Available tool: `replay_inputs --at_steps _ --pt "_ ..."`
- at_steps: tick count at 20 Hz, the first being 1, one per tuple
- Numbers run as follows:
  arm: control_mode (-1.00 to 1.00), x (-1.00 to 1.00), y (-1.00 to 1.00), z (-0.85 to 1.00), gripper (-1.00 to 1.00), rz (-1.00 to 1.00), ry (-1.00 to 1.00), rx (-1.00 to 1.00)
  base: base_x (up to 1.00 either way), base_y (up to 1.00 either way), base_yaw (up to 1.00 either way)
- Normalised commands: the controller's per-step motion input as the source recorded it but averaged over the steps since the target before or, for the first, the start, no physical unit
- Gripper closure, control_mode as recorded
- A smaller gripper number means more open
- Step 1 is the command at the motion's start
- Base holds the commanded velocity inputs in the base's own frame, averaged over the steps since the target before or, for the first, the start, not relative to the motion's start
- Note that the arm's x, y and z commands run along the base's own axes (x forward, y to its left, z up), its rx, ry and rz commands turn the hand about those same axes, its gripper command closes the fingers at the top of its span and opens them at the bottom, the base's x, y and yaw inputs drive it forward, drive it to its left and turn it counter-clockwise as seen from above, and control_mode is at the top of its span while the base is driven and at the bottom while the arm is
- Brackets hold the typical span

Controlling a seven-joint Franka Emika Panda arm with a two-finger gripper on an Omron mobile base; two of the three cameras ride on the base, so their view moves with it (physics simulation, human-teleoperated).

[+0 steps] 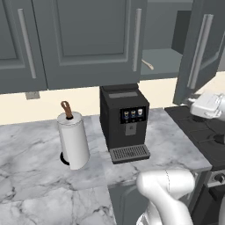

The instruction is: Pick up the bar soap and dish brush from the sink, and place them back in the cabinet, and close the cabinet doors.

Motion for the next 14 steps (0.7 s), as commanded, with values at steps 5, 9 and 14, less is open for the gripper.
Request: replay_inputs --at_steps 5,9,14 --pt "-1.00 0.46 0.11 0.00 -1.00 -0.01 0.00 0.00 0.00 0.00 0.00" --pt "-1.00 0.40 0.16 0.00 -1.00 -0.04 0.00 0.00 0.00 0.00 0.00" --pt "-1.00 0.38 0.25 0.00 -1.00 -0.09 0.00 0.00 0.00 0.00 0.00"
